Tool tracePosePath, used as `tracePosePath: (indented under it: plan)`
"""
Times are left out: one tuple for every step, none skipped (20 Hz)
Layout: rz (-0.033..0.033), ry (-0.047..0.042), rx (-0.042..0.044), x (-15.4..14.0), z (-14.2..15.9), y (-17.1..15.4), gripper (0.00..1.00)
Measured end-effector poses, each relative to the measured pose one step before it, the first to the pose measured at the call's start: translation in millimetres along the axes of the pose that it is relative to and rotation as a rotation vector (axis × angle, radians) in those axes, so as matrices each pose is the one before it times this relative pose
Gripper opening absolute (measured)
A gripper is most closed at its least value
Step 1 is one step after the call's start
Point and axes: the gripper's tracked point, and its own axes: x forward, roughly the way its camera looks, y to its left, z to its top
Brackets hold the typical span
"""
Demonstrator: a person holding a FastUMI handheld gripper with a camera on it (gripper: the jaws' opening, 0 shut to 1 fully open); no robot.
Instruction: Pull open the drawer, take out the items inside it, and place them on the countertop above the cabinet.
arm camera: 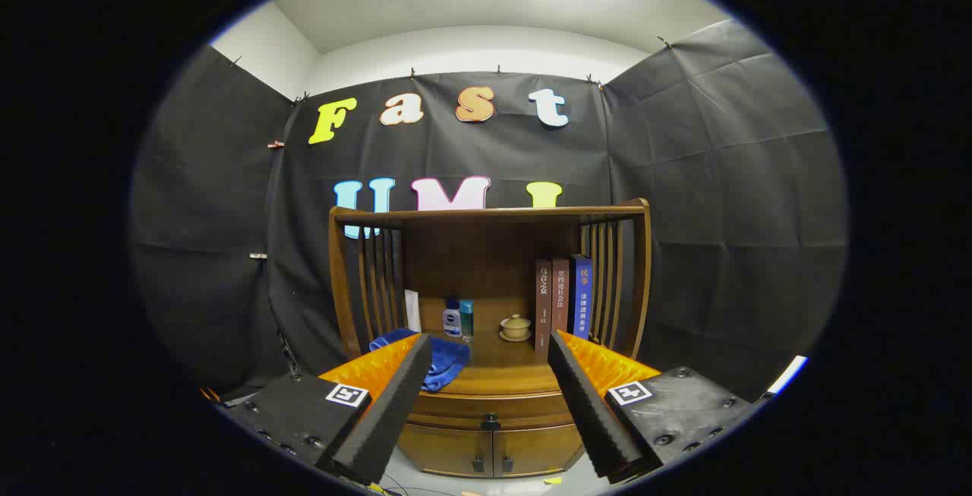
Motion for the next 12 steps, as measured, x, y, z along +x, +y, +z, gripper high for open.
tracePosePath:
  plan:
    - [-0.00058,-0.001,-0.00001,0.41,1.1,-0.24,0.99]
    - [-0.00042,-0.00336,-0.0005,-0.73,1.21,-0.14,0.99]
    - [-0.00247,-0.00344,-0.00095,-0.5,1.78,-0.24,0.99]
    - [-0.0025,-0.00217,-0.00004,0.04,1.42,-1.32,0.99]
    - [-0.00216,-0.00134,0.00092,-0.06,-0.18,-1.69,0.99]
    - [-0.00052,-0.00067,0.00035,-0.46,0.58,1.12,0.99]
    - [-0.0022,0.00117,-0.00132,-0.54,-0.59,-0.59,0.99]
    - [-0.00179,0.00056,-0.00233,0.06,-0.12,-0.52,0.99]
    - [-0.00072,-0.00073,-0.00245,-0.28,0.7,-0.6,0.99]
    - [-0.00134,-0.00002,-0.00305,0.49,-0.33,-0.6,0.99]
    - [-0.0007,0.00052,-0.00246,0.67,0.28,-0.73,0.99]
    - [-0.00214,0.00162,-0.00153,1.72,-0.32,-0.43,0.99]
